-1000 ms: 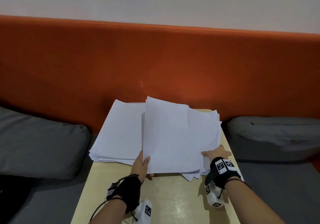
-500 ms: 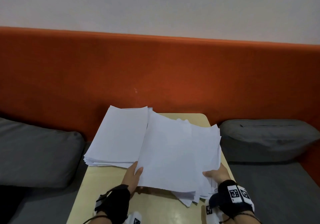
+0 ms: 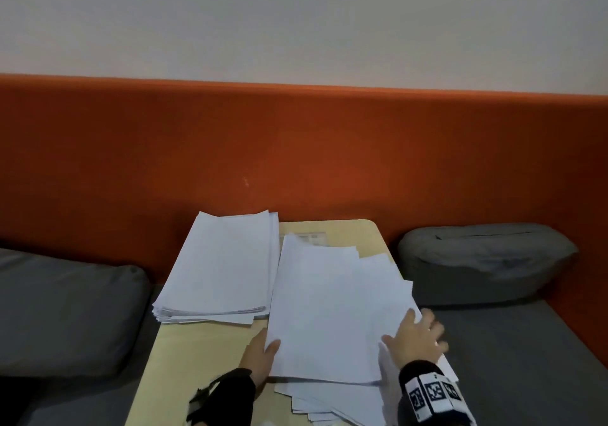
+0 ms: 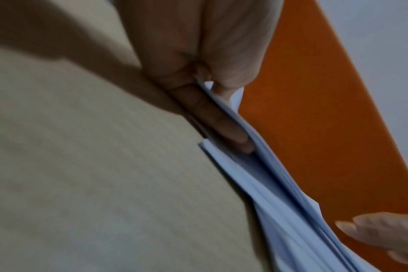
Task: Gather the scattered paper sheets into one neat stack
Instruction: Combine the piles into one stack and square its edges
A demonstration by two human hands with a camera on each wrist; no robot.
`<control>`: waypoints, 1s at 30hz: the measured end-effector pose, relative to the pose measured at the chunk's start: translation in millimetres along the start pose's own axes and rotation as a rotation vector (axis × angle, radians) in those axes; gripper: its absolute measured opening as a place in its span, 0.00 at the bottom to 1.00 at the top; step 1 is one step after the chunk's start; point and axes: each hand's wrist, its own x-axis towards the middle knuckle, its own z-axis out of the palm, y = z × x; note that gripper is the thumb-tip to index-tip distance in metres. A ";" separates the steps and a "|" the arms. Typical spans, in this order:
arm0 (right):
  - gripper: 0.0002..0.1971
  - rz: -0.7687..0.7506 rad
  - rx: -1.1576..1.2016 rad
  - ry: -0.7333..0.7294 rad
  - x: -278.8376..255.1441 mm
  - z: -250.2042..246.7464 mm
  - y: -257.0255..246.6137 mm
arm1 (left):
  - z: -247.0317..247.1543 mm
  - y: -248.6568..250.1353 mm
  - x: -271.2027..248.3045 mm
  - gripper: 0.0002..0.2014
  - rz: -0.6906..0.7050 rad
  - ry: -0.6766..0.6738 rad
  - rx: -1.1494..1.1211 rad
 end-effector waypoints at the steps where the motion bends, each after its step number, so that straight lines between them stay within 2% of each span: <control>1: 0.37 -0.006 0.035 -0.072 -2.1 4.3 -5.7 | 1.1 -4.2 1.1 0.16 0.004 -0.020 0.038; 3: 0.38 0.027 0.107 -0.220 -3.8 14.0 -14.2 | -0.6 -5.0 1.0 0.17 -0.004 -0.037 0.059; 7: 0.41 0.078 0.277 -0.273 -2.9 20.6 -13.8 | -5.5 -3.6 2.3 0.17 -0.013 -0.055 0.071; 10: 0.38 0.107 0.219 -0.213 -5.8 21.8 -10.9 | -5.3 -3.7 3.0 0.17 -0.001 -0.057 0.116; 12: 0.33 0.127 0.199 -0.157 -7.8 22.5 -9.3 | -4.7 -3.7 2.5 0.17 0.006 -0.052 0.115; 15: 0.23 0.168 0.346 -0.125 -5.1 23.0 -4.7 | -3.9 -2.8 0.0 0.17 0.015 -0.040 0.079; 17: 0.20 0.198 0.479 -0.124 0.2 20.7 1.4 | -4.9 -2.7 -1.2 0.17 0.015 -0.032 0.019; 20: 0.16 0.153 0.538 -0.094 5.8 17.9 13.0 | -8.3 -3.2 -2.4 0.17 0.002 -0.013 -0.078; 27: 0.13 -0.002 0.440 -0.127 -5.2 21.2 8.9 | -11.7 -10.2 1.2 0.17 -0.060 0.058 -0.289; 30: 0.21 0.021 0.413 -0.195 -8.9 21.3 -1.1 | -13.5 -13.0 1.9 0.14 -0.079 0.075 -0.327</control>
